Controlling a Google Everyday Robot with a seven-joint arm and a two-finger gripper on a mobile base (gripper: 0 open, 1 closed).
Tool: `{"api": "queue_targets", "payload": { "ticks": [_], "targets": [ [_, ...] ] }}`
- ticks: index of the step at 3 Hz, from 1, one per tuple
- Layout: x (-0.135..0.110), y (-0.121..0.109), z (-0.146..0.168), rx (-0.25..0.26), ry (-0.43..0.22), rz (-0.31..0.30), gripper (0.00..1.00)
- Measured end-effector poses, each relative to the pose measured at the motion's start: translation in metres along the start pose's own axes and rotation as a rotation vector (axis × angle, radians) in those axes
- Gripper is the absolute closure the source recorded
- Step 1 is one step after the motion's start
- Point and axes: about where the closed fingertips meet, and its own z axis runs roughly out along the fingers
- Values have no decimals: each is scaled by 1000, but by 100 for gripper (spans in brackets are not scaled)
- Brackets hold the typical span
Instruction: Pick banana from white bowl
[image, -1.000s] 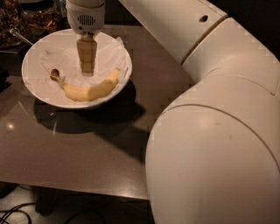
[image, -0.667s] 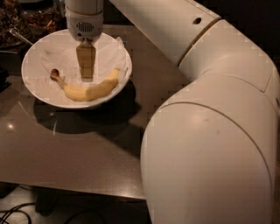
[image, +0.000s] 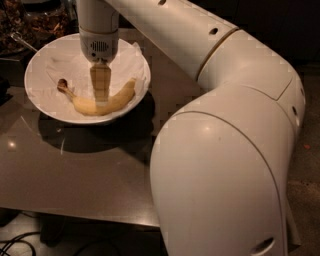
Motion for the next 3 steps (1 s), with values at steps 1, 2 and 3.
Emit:
{"api": "queue_targets", "payload": {
  "ticks": [1, 2, 3],
  "targets": [
    [3, -2, 13, -29, 2, 3, 32],
    [3, -4, 25, -51, 7, -6, 33],
    [7, -9, 35, -71, 7, -3, 34]
  ]
}}
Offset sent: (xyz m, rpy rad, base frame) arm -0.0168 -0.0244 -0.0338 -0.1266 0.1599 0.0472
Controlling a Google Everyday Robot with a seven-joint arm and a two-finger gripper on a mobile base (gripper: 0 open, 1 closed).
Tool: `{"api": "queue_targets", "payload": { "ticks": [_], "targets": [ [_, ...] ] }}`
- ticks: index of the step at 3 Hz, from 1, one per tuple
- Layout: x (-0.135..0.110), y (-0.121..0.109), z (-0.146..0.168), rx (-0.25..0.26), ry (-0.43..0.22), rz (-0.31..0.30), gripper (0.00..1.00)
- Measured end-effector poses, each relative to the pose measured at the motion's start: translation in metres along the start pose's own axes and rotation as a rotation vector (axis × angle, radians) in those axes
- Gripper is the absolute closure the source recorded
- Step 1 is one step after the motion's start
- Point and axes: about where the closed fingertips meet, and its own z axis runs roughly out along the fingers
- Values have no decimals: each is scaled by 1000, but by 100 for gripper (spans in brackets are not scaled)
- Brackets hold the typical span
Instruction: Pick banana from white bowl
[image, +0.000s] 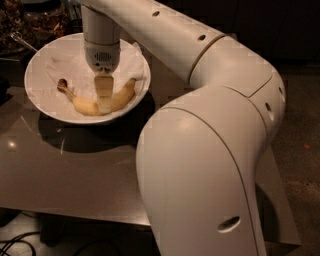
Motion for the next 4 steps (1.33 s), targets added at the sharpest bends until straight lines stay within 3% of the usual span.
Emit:
{"api": "queue_targets", "payload": {
  "ticks": [2, 4],
  "targets": [
    [6, -8, 14, -26, 7, 3, 34],
    [6, -9, 19, -36, 14, -8, 77]
  ]
}}
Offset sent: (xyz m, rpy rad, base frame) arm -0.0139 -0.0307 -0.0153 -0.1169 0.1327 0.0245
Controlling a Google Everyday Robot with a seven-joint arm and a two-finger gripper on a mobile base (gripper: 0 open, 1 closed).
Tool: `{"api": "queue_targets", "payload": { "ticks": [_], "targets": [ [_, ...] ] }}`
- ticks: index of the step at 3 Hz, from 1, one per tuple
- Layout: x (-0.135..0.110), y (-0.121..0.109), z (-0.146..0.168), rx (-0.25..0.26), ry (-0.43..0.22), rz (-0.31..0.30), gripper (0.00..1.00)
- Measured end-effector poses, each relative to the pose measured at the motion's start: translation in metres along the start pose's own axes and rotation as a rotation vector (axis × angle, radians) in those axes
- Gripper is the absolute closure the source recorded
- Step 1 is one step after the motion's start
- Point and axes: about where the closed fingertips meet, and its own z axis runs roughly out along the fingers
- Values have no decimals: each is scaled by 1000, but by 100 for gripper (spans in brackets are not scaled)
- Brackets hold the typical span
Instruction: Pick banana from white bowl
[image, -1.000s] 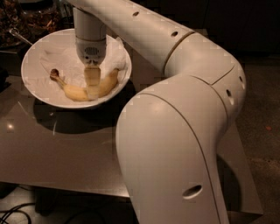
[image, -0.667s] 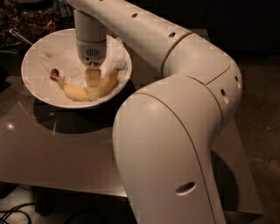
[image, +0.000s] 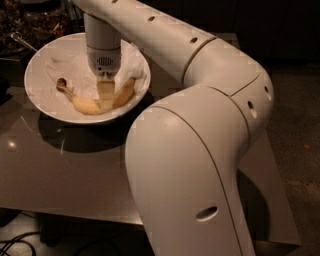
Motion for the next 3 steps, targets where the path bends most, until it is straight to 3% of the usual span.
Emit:
{"api": "queue_targets", "payload": {
  "ticks": [1, 2, 3],
  "targets": [
    [0, 0, 0, 0, 0, 0, 98],
    [-3, -5, -2, 40, -27, -2, 100],
    [10, 16, -24, 116, -53, 1, 100]
  ]
}}
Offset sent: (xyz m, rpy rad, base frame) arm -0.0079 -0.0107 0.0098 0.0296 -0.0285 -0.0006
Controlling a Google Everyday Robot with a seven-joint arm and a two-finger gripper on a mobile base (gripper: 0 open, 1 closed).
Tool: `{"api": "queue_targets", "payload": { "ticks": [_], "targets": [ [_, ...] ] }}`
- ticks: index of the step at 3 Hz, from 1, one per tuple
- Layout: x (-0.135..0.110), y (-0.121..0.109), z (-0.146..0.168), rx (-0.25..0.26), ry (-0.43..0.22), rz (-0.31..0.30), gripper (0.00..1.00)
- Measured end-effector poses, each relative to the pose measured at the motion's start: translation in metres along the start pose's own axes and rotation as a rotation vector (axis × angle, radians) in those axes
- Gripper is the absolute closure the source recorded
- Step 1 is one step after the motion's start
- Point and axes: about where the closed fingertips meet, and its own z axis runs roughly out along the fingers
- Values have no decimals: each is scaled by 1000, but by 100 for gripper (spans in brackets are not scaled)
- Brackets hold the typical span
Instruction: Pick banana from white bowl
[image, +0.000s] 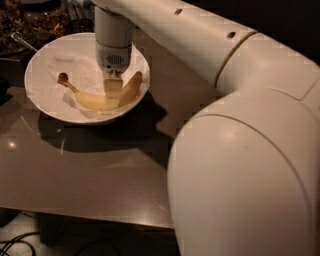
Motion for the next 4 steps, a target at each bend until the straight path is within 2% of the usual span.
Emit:
{"api": "queue_targets", "payload": {
  "ticks": [2, 3, 4],
  "targets": [
    [9, 56, -72, 105, 12, -33, 100],
    [2, 86, -108, 157, 35, -74, 100],
    [-3, 116, -127, 184, 32, -127, 100]
  ]
}}
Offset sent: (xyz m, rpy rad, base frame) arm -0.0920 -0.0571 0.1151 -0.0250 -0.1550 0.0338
